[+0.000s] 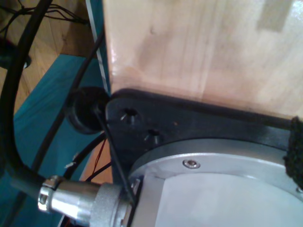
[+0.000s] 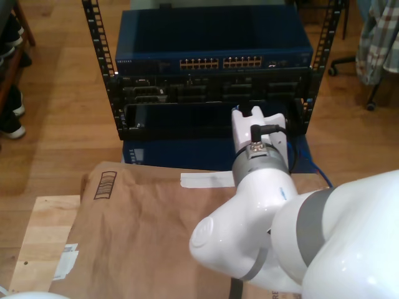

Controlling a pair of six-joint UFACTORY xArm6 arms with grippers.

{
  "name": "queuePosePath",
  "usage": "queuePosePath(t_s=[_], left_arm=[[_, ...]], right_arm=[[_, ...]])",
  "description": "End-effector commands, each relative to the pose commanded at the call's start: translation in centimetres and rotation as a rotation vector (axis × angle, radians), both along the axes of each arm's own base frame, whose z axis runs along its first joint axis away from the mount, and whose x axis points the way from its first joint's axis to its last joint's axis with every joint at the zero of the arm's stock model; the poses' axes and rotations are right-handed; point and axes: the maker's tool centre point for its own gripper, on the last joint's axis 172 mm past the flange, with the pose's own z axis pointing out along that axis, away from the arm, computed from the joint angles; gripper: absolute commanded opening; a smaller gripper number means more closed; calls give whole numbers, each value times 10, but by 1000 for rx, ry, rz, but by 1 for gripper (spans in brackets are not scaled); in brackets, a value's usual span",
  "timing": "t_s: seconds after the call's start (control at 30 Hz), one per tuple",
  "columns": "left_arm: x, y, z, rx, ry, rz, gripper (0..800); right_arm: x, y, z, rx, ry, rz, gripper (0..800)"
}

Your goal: Grab the cable and plug it in

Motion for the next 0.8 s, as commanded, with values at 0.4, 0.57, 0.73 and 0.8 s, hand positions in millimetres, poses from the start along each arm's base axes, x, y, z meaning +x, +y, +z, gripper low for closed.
queuePosePath(t_s=[0.4,0.57,0.73,0.8], left_arm=[[0,0,0,0,0,0,799],[0,0,0,0,0,0,800],[0,0,0,0,0,0,800],[0,0,0,0,0,0,800]], right_arm=[[-5,0,-11,13,49,22,0],[-7,-9,-16,8,61,14,0],[-6,-5,-14,20,58,12,0],[-6,-5,-14,20,58,12,0]])
